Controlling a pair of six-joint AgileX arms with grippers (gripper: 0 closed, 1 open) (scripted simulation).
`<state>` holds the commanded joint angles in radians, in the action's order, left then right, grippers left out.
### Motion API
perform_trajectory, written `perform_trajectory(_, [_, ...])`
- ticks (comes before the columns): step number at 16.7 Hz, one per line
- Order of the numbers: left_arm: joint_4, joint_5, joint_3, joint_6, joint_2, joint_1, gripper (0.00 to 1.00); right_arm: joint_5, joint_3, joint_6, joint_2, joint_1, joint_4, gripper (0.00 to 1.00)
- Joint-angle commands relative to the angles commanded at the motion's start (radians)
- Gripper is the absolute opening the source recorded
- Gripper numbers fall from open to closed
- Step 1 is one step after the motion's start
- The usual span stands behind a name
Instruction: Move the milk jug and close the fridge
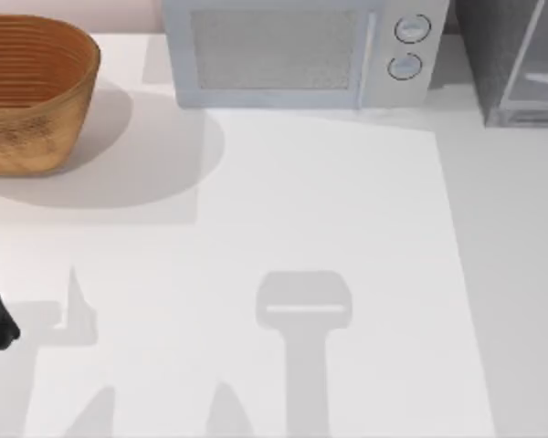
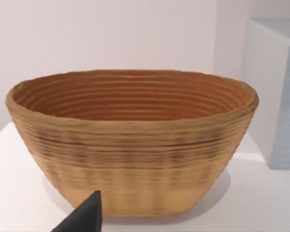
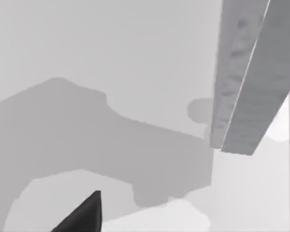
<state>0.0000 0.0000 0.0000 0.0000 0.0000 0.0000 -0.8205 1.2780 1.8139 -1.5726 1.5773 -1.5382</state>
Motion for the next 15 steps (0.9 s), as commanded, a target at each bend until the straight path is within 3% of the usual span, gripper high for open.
perform_trajectory(3, [0.0, 0.0, 0.0, 0.0, 0.0, 0.0, 1.0, -0.082, 0.041, 0.166, -0.171, 0.156, 0.031, 1.0])
perform_trajectory(6, [0.0, 0.0, 0.0, 0.0, 0.0, 0.0, 1.0, -0.121, 0.06, 0.238, -0.247, 0.228, 0.049, 1.0])
perform_trajectory(15, [0.0, 0.0, 0.0, 0.0, 0.0, 0.0, 1.0, -0.127, 0.056, 0.177, -0.252, 0.22, 0.099, 1.0])
